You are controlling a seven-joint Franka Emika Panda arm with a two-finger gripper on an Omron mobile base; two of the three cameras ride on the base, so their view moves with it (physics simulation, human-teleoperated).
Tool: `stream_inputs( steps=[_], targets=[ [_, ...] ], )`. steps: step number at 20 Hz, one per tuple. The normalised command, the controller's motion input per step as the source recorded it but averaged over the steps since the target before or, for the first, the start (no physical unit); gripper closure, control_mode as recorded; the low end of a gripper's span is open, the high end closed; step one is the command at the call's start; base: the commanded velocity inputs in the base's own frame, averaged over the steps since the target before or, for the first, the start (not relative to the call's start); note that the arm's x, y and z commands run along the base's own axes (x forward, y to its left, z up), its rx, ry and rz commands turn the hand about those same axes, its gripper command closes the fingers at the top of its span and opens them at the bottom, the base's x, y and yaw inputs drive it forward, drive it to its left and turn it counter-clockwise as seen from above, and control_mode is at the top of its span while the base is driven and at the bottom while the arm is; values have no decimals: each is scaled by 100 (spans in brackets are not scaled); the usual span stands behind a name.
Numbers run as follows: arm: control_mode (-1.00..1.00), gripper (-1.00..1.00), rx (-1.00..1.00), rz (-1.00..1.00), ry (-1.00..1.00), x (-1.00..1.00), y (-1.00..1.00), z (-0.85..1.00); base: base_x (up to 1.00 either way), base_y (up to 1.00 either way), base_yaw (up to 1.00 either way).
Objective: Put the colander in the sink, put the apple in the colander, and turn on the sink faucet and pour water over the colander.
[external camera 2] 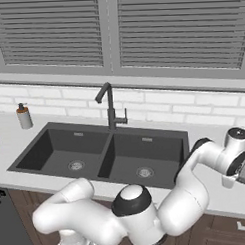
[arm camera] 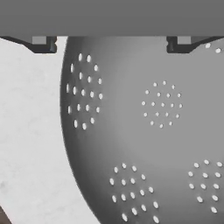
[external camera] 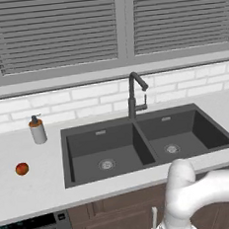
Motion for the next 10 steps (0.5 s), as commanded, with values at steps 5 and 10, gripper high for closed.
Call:
stream_inputs(
  steps=[5, 10],
  targets=[
    [-100, 100, 0, 0, -1, 0, -3, -22, 0, 0, 0],
    [-100, 100, -2, 3, -17, -47, 14, -9, 0, 0, 0]
  ],
)
